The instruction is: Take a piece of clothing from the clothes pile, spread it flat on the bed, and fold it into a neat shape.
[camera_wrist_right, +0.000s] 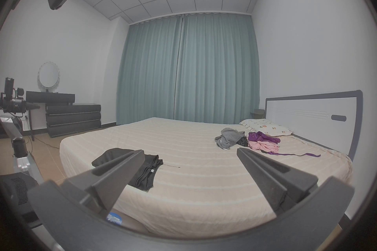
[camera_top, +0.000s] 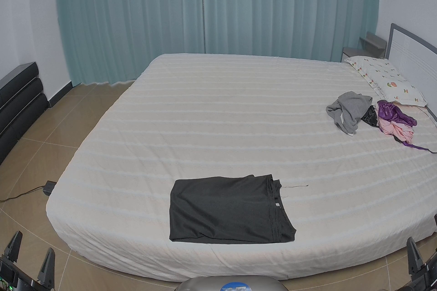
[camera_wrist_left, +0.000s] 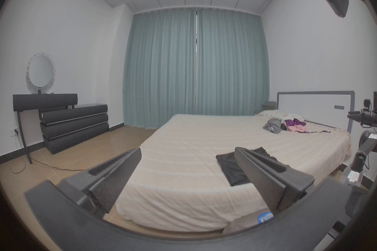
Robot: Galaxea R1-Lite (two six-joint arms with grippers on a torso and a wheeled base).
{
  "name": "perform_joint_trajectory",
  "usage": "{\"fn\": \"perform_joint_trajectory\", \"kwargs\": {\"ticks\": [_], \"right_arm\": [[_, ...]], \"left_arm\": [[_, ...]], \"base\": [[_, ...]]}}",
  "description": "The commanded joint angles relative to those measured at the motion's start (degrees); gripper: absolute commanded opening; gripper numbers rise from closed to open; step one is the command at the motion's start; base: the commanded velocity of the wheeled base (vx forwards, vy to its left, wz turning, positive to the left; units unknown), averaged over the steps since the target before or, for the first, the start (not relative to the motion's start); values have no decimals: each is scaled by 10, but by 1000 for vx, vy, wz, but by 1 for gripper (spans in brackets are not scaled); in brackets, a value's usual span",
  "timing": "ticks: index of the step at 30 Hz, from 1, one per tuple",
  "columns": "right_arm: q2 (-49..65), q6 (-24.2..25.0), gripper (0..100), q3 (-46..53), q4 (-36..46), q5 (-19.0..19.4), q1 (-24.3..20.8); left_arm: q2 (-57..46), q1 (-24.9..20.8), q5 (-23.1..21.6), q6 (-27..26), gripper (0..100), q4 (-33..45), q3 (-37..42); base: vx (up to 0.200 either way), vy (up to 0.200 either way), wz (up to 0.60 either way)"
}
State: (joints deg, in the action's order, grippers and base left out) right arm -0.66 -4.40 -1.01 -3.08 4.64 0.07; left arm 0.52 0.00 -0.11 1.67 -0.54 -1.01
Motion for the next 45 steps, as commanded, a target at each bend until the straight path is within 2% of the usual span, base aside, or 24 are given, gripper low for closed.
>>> {"fn": "perform_joint_trajectory", "kwargs": {"ticks": [1, 2, 3, 4, 5, 11, 24, 45], "right_arm": [[6, 11, 100, 6, 5, -3, 0], [6, 10, 100, 7, 1, -29, 0], [6, 10, 100, 7, 1, -29, 0], [6, 10, 100, 9, 1, -62, 1], [6, 11, 100, 9, 1, -64, 1], [6, 19, 100, 7, 41, -32, 0], [7, 40, 100, 10, 27, -32, -2], [7, 33, 100, 10, 27, -33, -2]], "left_arm": [[-2, 0, 1, -4, 100, 12, 8], [-2, 0, 1, -5, 100, 4, 10], [-2, 0, 1, -5, 100, 4, 10], [-2, 0, 2, -4, 100, 4, 10], [-2, 0, 2, -4, 100, 4, 10], [-2, 1, -1, -5, 100, 5, 10], [-3, 1, 1, -8, 100, 5, 10], [-2, 1, 1, -12, 100, 5, 10]], "base": [[0, 0, 0], [0, 0, 0], [0, 0, 0], [0, 0, 0], [0, 0, 0], [0, 0, 0], [0, 0, 0], [0, 0, 0]]}}
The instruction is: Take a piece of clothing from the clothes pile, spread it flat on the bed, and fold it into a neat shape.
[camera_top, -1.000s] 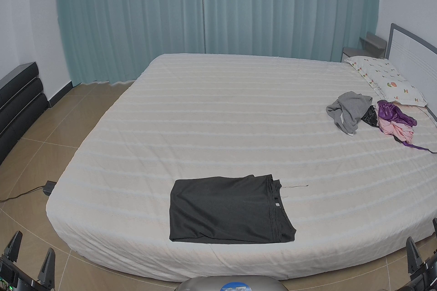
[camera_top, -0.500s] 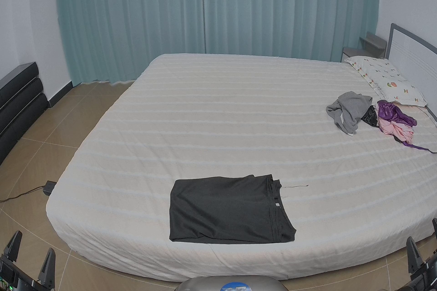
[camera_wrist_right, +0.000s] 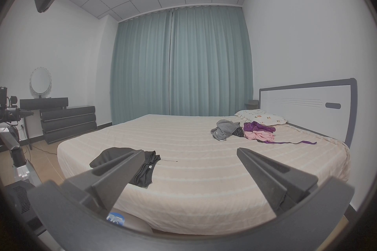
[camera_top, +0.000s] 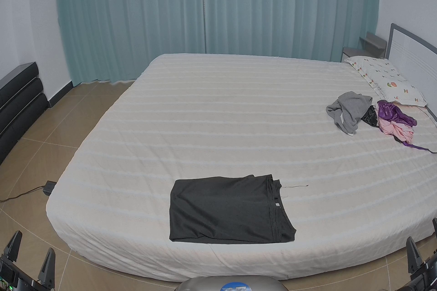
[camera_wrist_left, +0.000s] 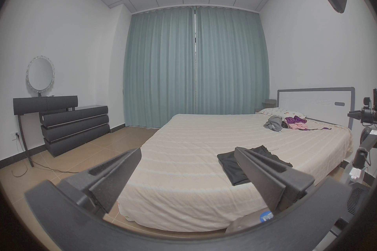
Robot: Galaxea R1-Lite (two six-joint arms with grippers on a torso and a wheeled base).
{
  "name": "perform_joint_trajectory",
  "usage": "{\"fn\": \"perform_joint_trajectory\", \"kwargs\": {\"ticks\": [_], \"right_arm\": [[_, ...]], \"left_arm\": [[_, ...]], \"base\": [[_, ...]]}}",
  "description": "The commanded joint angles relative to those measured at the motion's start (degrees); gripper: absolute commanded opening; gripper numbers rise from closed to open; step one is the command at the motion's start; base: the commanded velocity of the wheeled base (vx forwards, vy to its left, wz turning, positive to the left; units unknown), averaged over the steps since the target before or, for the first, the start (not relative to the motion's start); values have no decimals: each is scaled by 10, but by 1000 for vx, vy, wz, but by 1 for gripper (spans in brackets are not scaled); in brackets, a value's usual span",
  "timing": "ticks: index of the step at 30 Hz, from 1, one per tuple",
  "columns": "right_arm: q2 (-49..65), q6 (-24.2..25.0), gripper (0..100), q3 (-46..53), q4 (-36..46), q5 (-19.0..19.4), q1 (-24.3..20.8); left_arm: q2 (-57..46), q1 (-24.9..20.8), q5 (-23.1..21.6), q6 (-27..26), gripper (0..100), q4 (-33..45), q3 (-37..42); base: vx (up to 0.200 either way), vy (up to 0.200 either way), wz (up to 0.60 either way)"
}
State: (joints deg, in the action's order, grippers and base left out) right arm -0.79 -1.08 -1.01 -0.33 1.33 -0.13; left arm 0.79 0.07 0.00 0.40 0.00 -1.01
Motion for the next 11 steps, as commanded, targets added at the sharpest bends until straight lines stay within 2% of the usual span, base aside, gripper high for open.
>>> {"fn": "perform_joint_trajectory", "kwargs": {"ticks": [1, 11], "right_arm": [[8, -1, 100, 10, 0, 1, 0], [8, 2, 100, 10, 0, 1, 0]], "left_arm": [[-4, 0, 0, 0, 100, 0, 10], [-4, 0, 0, 0, 100, 0, 10]], "base": [[0, 0, 0], [0, 0, 0]]}}
